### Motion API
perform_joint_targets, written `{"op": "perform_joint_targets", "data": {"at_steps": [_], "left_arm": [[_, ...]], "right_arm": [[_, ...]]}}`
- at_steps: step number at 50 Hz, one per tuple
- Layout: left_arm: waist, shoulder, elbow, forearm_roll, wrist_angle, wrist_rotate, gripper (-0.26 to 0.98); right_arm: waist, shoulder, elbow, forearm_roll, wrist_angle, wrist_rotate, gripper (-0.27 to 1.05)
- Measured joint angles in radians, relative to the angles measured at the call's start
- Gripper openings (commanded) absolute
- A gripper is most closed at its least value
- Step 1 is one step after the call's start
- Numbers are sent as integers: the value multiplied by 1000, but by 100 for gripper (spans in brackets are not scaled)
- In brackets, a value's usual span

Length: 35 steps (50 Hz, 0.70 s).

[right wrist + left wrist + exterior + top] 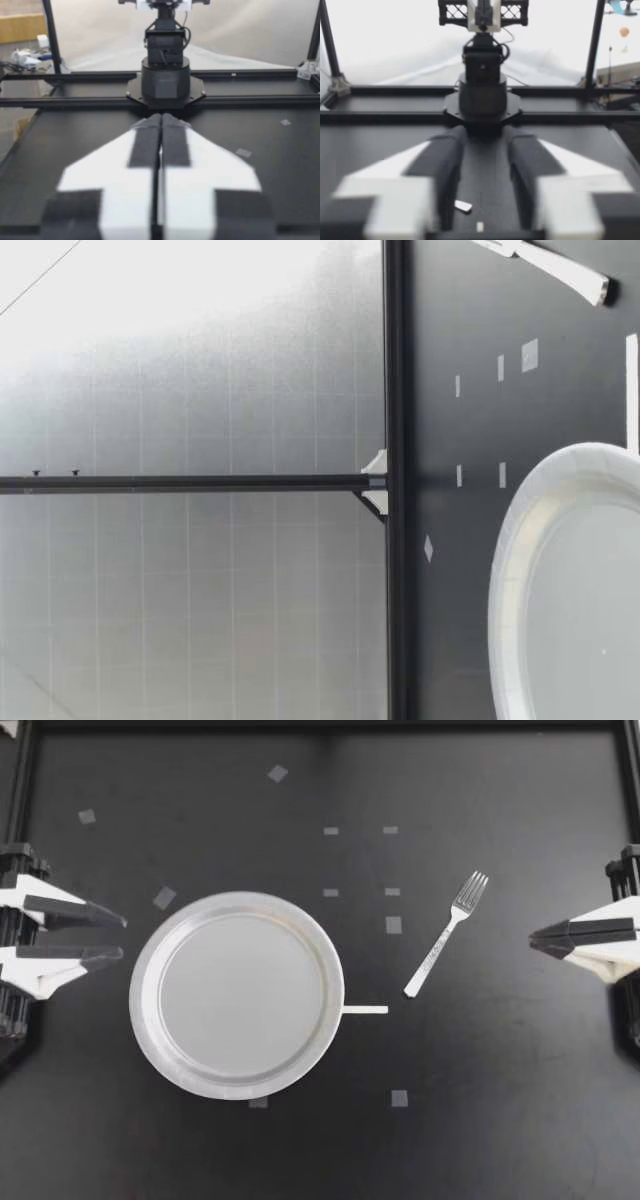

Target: Pick up the fork and place it on the plate.

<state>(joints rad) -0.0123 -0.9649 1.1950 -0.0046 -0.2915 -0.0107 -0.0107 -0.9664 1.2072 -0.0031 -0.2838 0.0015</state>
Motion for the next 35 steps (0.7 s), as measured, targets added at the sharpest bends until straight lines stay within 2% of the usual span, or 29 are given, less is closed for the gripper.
{"op": "perform_joint_targets", "data": {"at_steps": [3, 7, 8, 11, 12, 13, 14, 15, 17, 18, 22, 24, 25, 26, 27, 28, 30, 31, 32, 33, 35], "left_arm": [[0, -2, 6, -23, 6, -14, -8], [15, 8, 3, -110, 67, -31, -9], [15, 8, 3, -110, 67, -31, -9], [41, 34, -11, -161, 163, -37, -9], [41, 34, -11, -161, 163, -37, -9], [54, 57, -28, -175, 235, -37, -9], [54, 57, -28, -175, 235, -37, -9], [55, 81, -43, -181, 287, -37, -9], [54, 106, -57, -184, 316, -32, -9], [54, 106, -57, -184, 316, -32, -9], [54, 117, -60, -184, 290, -15, -9], [54, 117, -60, -184, 290, -15, -9], [54, 106, -49, -181, 253, -9, -9], [54, 106, -49, -181, 253, -9, -9], [54, 101, -26, -178, 215, -2, -9], [54, 101, -26, -178, 215, -2, -9], [54, 97, -2, -178, 179, -9, -9], [54, 97, -2, -178, 179, -9, -9], [54, 97, -2, -178, 179, -9, -9], [54, 94, 18, -179, 149, -21, -9], [54, 91, 29, -181, 127, -34, -9]], "right_arm": [[0, 6, -9, 0, 12, -2, -13], [-20, 20, -38, -2, 112, -6, -13], [-38, 25, -55, -2, 172, -5, -13], [-101, 48, -110, -9, 367, -14, -13], [-101, 48, -110, -9, 367, -14, -13], [-133, 66, -144, -25, 491, -25, -13], [-133, 66, -144, -25, 491, -25, -12], [-158, 89, -181, -57, 612, -48, -12], [-158, 89, -181, -57, 612, -48, -11], [-173, 118, -222, -101, 724, -83, -10], [-175, 149, -255, -141, 787, -146, -5], [-175, 184, -275, -163, 813, -215, 1], [-175, 230, -285, -173, 818, -310, 4], [-175, 230, -285, -173, 818, -310, 7], [-175, 230, -285, -173, 818, -310, 13], [-175, 288, -288, -173, 819, -396, 17], [-175, 288, -288, -173, 819, -396, 26], [-175, 371, -291, -155, 821, -472, 31], [-175, 371, -291, -155, 821, -472, 39], [-175, 466, -298, -135, 819, -515, 44], [-175, 466, -298, -135, 819, -515, 53]]}}
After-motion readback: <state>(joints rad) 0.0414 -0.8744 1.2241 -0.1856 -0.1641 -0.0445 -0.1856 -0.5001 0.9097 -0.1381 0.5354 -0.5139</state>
